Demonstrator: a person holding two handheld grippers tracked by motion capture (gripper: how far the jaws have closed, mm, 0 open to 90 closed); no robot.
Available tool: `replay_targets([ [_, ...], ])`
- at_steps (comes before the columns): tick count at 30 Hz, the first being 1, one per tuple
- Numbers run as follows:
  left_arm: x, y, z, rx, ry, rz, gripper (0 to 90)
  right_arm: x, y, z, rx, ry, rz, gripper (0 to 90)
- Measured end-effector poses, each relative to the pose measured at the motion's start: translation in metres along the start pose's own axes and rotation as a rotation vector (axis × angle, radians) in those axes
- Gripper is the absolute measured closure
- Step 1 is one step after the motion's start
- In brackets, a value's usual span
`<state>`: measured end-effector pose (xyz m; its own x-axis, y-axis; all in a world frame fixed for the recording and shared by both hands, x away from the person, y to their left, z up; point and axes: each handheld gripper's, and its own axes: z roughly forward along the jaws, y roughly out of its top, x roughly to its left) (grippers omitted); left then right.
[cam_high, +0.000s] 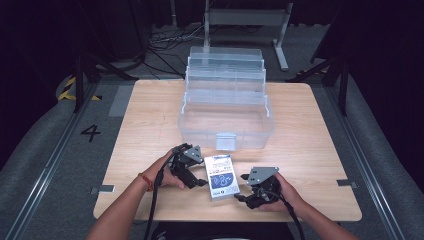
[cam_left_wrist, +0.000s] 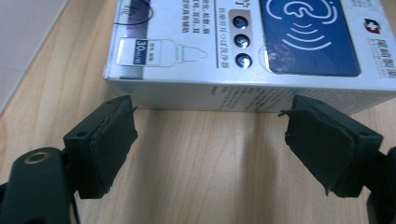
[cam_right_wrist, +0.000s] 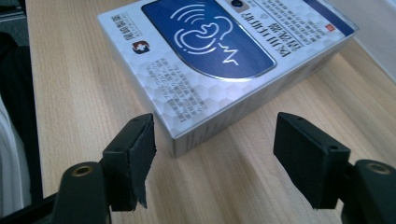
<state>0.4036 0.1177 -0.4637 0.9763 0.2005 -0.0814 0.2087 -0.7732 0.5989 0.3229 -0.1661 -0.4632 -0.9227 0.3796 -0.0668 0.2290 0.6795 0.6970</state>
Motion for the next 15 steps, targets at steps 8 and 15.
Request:
replay_targets([
  [8, 0.004, -0.002, -0.007, -0.002, 0.089, -0.020, 16.0, -0.001, -0.001, -0.001, -0.002, -0.009, -0.011, 29.6],
  [15, 0.001, 0.002, -0.006, -0.007, 0.099, -0.016, 17.5, -0.013, -0.006, -0.005, 0.000, -0.088, 0.027, 32.8],
])
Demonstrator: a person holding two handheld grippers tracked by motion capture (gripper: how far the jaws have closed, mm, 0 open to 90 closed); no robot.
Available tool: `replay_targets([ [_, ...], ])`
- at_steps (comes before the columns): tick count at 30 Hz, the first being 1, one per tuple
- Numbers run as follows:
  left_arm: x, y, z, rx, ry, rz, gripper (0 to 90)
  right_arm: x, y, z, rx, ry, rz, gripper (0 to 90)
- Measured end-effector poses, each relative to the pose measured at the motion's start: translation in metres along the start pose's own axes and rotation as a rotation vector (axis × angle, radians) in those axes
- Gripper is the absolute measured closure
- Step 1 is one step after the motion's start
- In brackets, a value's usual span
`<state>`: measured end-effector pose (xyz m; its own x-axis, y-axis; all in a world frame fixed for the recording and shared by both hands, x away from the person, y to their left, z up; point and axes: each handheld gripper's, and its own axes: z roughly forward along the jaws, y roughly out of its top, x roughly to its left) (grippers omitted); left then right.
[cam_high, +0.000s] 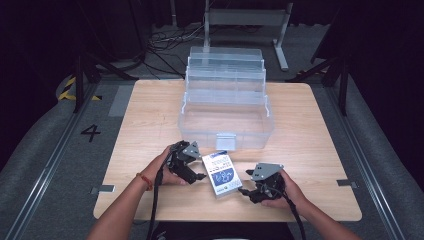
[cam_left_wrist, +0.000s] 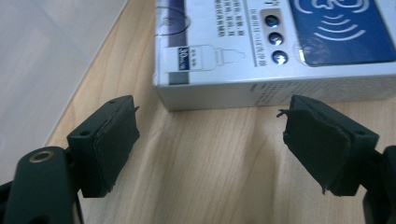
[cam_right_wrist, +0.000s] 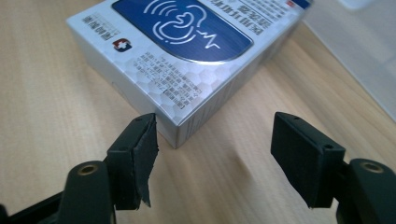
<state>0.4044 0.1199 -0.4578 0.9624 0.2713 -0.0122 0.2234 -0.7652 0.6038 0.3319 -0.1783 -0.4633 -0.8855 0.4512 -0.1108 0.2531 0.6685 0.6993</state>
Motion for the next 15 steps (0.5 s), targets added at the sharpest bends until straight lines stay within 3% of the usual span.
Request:
replay_targets([
  [8, -0.002, 0.004, 0.008, -0.005, -0.030, -0.025, 15.7, -0.017, -0.001, 0.002, 0.007, -0.107, 0.048, 33.7],
  [15, -0.013, 0.005, 0.007, -0.028, -0.054, -0.022, 17.2, -0.022, -0.003, -0.003, 0.004, -0.095, 0.047, 30.5],
])
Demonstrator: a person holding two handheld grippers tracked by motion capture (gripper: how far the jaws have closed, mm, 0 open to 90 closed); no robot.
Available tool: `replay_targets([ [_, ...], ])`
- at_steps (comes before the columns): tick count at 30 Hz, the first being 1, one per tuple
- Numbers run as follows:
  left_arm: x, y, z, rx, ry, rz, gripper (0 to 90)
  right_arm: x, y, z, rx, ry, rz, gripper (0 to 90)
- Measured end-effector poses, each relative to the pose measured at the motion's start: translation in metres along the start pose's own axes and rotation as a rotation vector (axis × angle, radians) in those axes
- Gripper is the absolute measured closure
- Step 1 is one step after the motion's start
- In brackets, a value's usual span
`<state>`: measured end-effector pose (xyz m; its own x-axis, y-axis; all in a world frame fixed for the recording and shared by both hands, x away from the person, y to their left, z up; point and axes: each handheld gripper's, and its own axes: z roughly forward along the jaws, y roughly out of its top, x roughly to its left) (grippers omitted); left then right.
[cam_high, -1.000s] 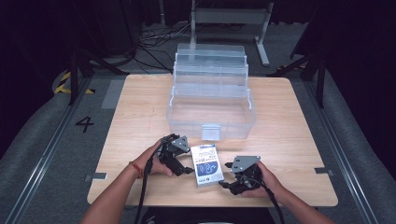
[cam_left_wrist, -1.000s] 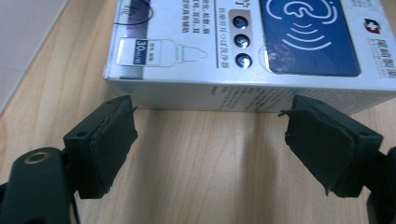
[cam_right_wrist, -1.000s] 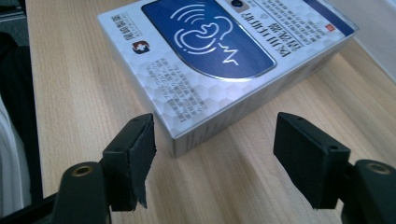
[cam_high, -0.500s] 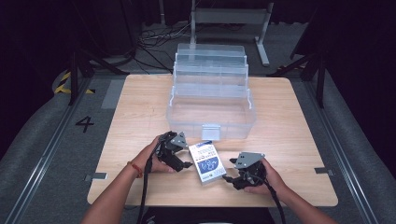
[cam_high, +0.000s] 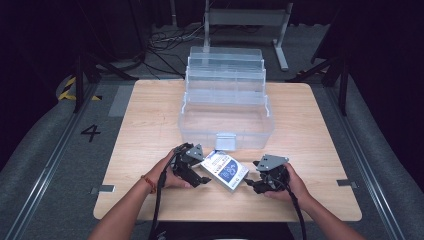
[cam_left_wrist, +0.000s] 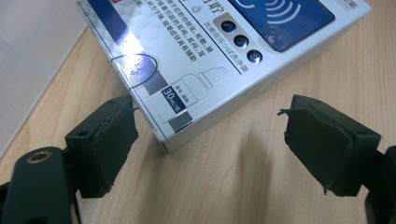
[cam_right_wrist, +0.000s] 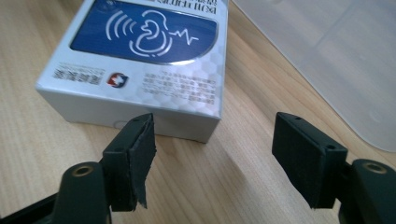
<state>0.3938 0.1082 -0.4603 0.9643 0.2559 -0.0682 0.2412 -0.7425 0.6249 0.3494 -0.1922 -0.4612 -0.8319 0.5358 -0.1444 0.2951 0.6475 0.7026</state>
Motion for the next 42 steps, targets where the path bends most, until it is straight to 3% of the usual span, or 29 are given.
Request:
replay_targets([
  [4, -0.008, -0.001, 0.003, 0.015, -0.005, 0.013, 17.3, -0.002, -0.002, -0.005, 0.003, 0.019, -0.010, 28.0],
  [9, -0.019, -0.003, 0.008, 0.033, -0.057, 0.031, 20.7, -0.007, -0.005, -0.016, 0.006, 0.017, -0.005, 28.0],
  [12, -0.027, -0.001, 0.010, 0.036, -0.070, 0.046, 21.9, -0.011, -0.006, -0.024, -0.004, 0.046, 0.004, 25.9],
  [15, -0.032, -0.001, 0.010, 0.057, -0.064, 0.067, 22.0, -0.013, -0.003, -0.031, 0.005, 0.062, 0.006, 22.9],
  [20, -0.026, -0.009, 0.005, 0.066, -0.035, 0.038, 19.9, -0.011, 0.014, -0.036, 0.026, 0.109, -0.012, 18.5],
  [26, -0.023, -0.023, -0.004, 0.073, 0.047, 0.004, 16.4, -0.003, 0.040, -0.023, 0.140, 0.194, -0.073, 17.6],
  [28, -0.026, -0.028, -0.008, 0.077, 0.072, -0.008, 15.7, -0.003, 0.044, -0.020, 0.153, 0.209, -0.079, 17.8],
  [32, -0.034, -0.045, -0.017, 0.049, 0.108, -0.048, 14.5, -0.002, 0.060, -0.004, 0.257, 0.232, -0.129, 18.0],
  [34, -0.036, -0.050, -0.019, 0.026, 0.117, -0.055, 14.4, -0.003, 0.062, 0.000, 0.276, 0.234, -0.130, 17.5],
  [35, -0.036, -0.054, -0.021, 0.011, 0.118, -0.055, 14.3, -0.001, 0.067, 0.006, 0.318, 0.205, -0.147, 17.2],
  [36, -0.037, -0.059, -0.022, -0.012, 0.121, -0.057, 14.3, -0.001, 0.067, 0.006, 0.318, 0.205, -0.147, 17.2],
  [37, -0.037, -0.065, -0.023, -0.054, 0.124, -0.059, 14.3, 0.000, 0.070, 0.012, 0.360, 0.224, -0.165, 15.2],
  [42, -0.037, -0.067, -0.022, -0.066, 0.125, -0.060, 13.2, -0.001, 0.077, 0.019, 0.385, 0.246, -0.162, 14.9],
])
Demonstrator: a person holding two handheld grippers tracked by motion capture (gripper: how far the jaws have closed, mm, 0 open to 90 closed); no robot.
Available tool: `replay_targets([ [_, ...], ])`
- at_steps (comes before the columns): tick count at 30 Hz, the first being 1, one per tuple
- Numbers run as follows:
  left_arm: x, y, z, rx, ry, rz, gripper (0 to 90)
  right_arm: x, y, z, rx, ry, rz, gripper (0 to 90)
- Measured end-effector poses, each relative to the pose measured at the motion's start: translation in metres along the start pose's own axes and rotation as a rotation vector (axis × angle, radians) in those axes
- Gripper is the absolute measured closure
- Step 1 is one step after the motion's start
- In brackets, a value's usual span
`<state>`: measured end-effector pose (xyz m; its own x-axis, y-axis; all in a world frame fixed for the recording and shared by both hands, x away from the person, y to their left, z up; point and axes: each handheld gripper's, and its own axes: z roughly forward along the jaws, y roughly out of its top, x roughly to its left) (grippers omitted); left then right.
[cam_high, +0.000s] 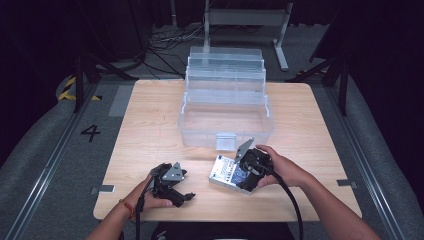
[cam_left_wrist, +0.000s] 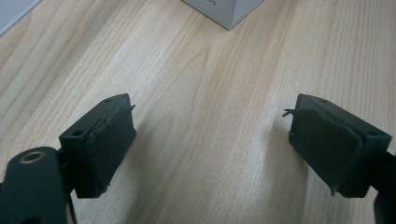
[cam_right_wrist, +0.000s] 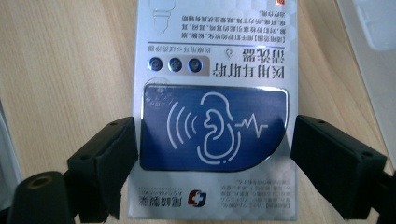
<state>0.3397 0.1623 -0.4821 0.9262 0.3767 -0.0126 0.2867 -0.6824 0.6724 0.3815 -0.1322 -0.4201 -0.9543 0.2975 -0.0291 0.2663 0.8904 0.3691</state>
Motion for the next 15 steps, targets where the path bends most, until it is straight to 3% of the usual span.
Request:
replay_targets([
  [7, 0.000, 0.000, 0.000, -0.001, -0.001, 0.001, 12.6, -0.012, 0.011, 0.009, 0.092, 0.081, 0.044, 3.3],
  [10, 0.000, 0.001, 0.000, 0.005, 0.003, -0.003, 12.2, -0.010, 0.011, 0.014, 0.117, 0.074, 0.030, 3.3],
  [12, 0.001, 0.001, 0.001, 0.003, -0.003, -0.001, 12.0, -0.005, 0.010, 0.022, 0.151, 0.041, -0.018, 2.7],
  [15, 0.002, 0.002, 0.001, 0.013, -0.010, 0.005, 12.1, -0.001, 0.007, 0.027, 0.143, 0.034, -0.019, 3.0],
])
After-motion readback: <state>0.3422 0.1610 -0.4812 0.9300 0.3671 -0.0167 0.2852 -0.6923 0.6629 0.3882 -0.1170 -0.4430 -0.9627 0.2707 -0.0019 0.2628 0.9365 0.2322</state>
